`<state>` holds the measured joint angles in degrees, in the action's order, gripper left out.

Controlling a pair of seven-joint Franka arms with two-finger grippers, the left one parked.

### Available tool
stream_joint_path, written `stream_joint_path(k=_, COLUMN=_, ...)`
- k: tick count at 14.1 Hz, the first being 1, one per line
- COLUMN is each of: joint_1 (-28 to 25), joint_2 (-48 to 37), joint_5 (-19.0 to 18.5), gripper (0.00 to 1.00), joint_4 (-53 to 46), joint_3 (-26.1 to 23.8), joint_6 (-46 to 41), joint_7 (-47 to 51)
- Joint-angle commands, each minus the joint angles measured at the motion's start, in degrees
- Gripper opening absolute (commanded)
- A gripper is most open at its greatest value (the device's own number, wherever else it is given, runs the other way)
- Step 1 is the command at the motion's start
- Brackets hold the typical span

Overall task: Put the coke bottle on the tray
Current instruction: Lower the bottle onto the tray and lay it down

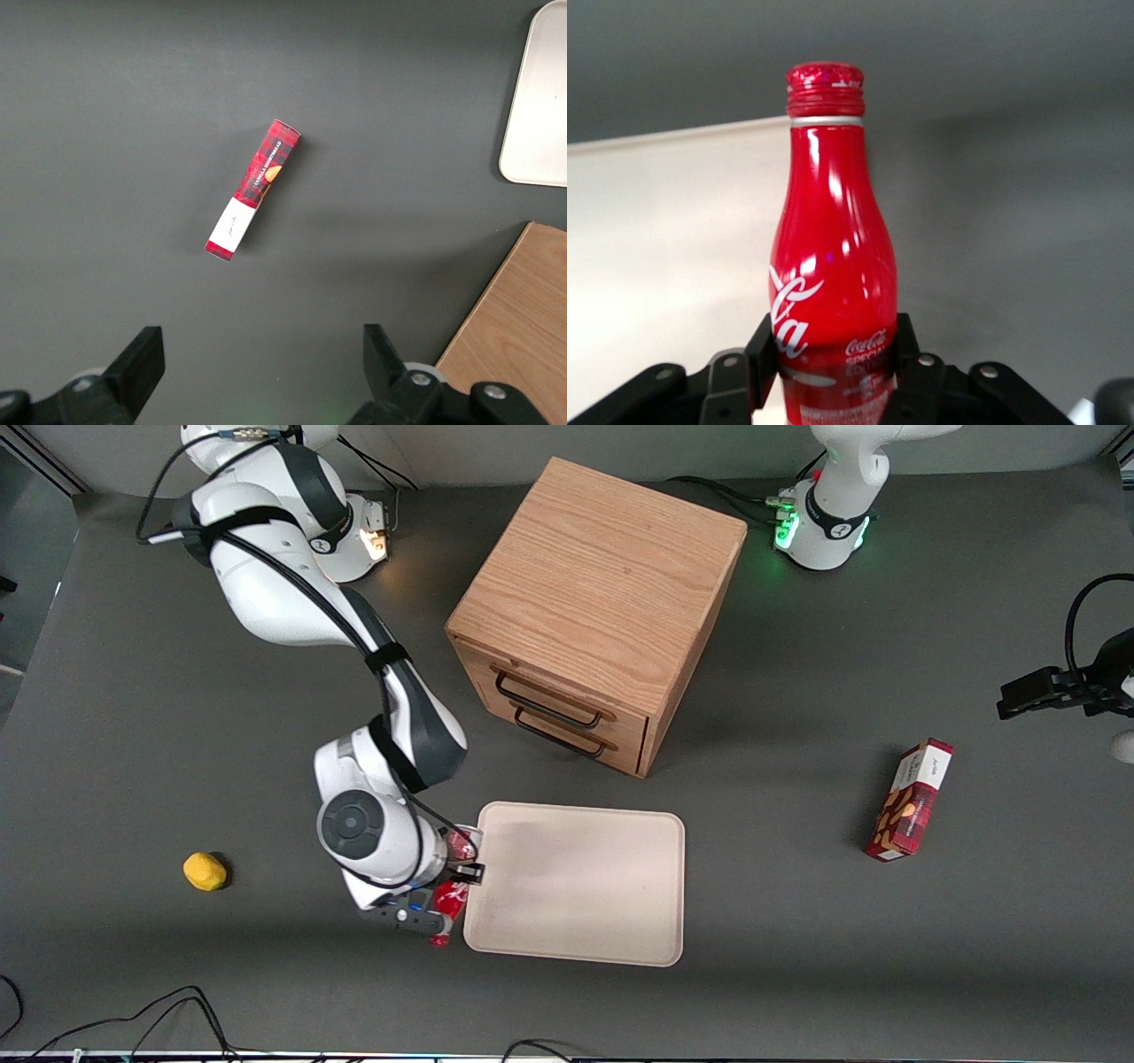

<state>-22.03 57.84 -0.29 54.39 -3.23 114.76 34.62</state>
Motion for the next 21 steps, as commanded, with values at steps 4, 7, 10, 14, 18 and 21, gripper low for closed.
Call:
stream_joint_path(k=4, joint_1=-2.05, joint_2=4.65, joint_5=0.2, gripper=0.0, joint_4=-3.85, joint_3=0.07, joint_6=1.51, joint_7=-2.19)
stream_joint_path(k=7, joint_1=-2.32, joint_2=5.09, joint_5=0.12, gripper=0.0, joint_4=-3.76, joint_3=0.16, joint_6=1.6, joint_7=-2.19)
stream_joint_path(k=10, joint_1=-2.4, joint_2=5.97, joint_5=-0.06, gripper=0.0, joint_4=-3.67, joint_3=0.33, joint_6=1.6, joint_7=-2.27)
stream_joint_path(k=14, joint_1=-3.28, joint_2=6.41, joint_5=-0.41, gripper=0.24, joint_4=-3.59, joint_3=0.77, joint_6=1.6, joint_7=-2.1)
stream_joint_path(k=18, joint_1=-2.93, joint_2=6.41, joint_5=-0.41, gripper=0.76, joint_4=-3.59, joint_3=0.77, joint_6=1.6, joint_7=-1.93)
stream_joint_path(k=21, joint_1=-3.02, joint_2=6.41, joint_5=-0.41, gripper=1.0, joint_4=-3.59, joint_3=0.77, joint_6=1.6, joint_7=-1.75)
